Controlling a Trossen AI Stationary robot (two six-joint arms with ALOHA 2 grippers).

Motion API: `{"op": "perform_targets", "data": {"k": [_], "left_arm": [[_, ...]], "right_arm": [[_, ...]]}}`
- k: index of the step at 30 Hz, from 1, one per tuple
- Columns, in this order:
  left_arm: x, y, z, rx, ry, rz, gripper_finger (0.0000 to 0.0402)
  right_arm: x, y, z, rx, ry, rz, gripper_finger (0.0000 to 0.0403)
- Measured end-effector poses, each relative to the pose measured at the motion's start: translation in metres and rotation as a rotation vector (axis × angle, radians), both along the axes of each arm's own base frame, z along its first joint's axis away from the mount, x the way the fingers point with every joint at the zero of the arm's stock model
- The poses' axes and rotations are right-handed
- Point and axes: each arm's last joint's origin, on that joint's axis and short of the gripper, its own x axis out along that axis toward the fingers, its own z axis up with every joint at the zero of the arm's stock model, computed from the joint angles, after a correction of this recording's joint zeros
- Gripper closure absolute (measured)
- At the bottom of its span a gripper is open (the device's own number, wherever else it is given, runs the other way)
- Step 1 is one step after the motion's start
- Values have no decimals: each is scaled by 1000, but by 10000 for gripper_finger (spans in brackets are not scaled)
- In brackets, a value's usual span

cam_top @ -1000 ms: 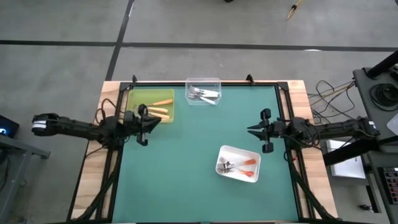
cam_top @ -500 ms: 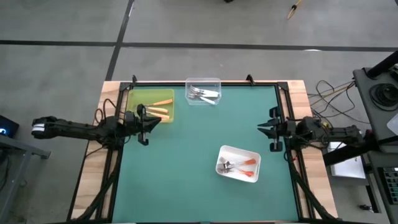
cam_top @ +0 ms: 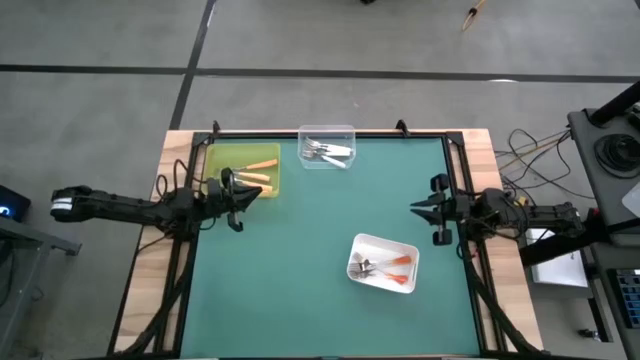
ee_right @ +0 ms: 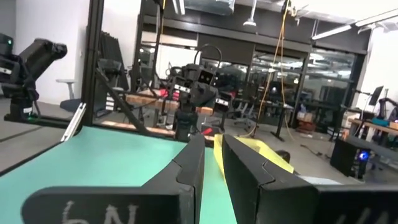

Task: Sort silverware by color (type)
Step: Return to Home Position

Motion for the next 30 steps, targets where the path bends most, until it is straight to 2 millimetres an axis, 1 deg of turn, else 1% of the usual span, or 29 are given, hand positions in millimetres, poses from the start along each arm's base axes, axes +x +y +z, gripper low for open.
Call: {"op": "perform_targets", "data": {"k": [3, 8, 12, 30], "left_arm": [[1, 0, -2, 7, 18, 2, 402], [3, 0, -5, 8, 49, 0, 402], [5, 0, -8, 7, 74, 0, 402], [23, 1, -7, 4, 161, -1, 402]], "right_arm": [[1, 0, -1, 7, 14, -15, 355], [2, -1, -3, 157, 39, -11, 355], [2, -1, -4, 223, 42, 4, 355], [2, -1, -4, 229, 46, 5, 355]]}}
